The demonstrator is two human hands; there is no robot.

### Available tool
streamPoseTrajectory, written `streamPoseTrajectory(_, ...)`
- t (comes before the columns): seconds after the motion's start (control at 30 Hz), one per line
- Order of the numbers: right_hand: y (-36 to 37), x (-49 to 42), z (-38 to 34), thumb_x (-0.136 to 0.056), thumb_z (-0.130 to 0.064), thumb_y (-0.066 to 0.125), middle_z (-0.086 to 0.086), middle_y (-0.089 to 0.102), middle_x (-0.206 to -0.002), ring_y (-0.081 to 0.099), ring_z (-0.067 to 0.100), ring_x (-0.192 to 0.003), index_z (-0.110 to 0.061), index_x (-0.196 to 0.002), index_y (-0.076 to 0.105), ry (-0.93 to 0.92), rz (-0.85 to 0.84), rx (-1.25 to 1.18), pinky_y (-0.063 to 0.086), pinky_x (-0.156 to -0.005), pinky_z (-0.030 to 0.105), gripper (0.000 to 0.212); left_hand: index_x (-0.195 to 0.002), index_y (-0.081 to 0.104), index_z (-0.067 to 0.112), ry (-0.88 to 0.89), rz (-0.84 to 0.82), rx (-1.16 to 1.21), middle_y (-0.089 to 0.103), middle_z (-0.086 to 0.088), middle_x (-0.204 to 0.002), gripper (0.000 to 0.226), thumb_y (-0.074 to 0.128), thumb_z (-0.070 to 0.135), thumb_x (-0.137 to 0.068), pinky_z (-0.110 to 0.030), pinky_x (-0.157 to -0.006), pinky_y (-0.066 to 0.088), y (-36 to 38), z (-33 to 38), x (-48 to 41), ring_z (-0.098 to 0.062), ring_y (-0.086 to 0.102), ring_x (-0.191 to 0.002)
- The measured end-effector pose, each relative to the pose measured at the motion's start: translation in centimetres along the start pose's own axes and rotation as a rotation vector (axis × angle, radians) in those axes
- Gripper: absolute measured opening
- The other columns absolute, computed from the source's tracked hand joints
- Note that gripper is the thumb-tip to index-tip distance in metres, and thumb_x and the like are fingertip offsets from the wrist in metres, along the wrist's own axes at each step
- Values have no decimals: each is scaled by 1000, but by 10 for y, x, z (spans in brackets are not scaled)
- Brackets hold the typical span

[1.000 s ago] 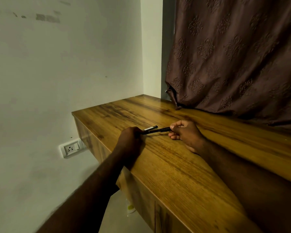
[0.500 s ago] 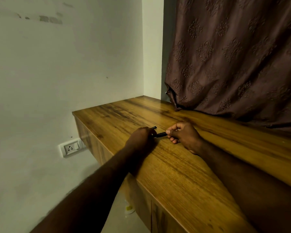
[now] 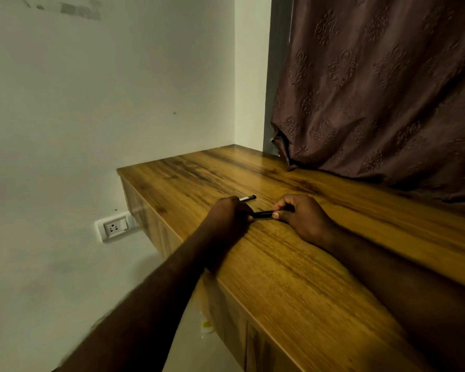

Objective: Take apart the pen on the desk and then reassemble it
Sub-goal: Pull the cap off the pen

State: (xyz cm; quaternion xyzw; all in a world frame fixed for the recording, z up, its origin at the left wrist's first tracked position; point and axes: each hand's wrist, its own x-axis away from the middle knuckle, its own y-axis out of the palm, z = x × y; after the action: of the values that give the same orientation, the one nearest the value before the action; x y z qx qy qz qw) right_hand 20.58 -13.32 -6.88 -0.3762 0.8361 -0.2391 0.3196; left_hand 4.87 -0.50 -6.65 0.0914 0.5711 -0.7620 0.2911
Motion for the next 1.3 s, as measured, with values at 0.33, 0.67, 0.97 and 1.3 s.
streamPoseTrajectory(0.33,-10,-1,0,-85,-14,71,-8,67,-79,59,6,-78,-12,-84,72,-80,-68,50,44,-71,23,3,-98,75,19,-21,24,-6,67,-7,-91,18,63,21,-85,-20,-63,33,3,-3,1,-22,63,-80)
streamPoseTrajectory(0.67,-13,-1,4,-81,-12,73,-13,64,-74,58,2,-73,-20,-76,69,-97,-91,67,43,-67,23,10,-97,75,17,30,-8,-23,67,-9,-91,16,64,19,-85,-23,-67,41,5,-5,-2,-20,63,-79)
streamPoseTrajectory(0.97,-23,1,17,-80,-11,75,-4,65,-79,57,4,-72,-14,-88,71,-46,-76,-20,45,-70,24,9,-97,75,18,35,-17,-37,64,-8,-89,16,64,19,-85,-29,-69,49,5,-6,-2,-21,62,-78)
streamPoseTrajectory(1.3,-5,-4,7,-86,-18,67,-2,69,-85,62,16,-83,-22,-80,67,-102,-105,195,48,-73,33,8,-99,74,20,49,-45,-69,66,-8,-87,18,64,22,-84,-33,-68,50,3,-2,-1,-22,61,-75)
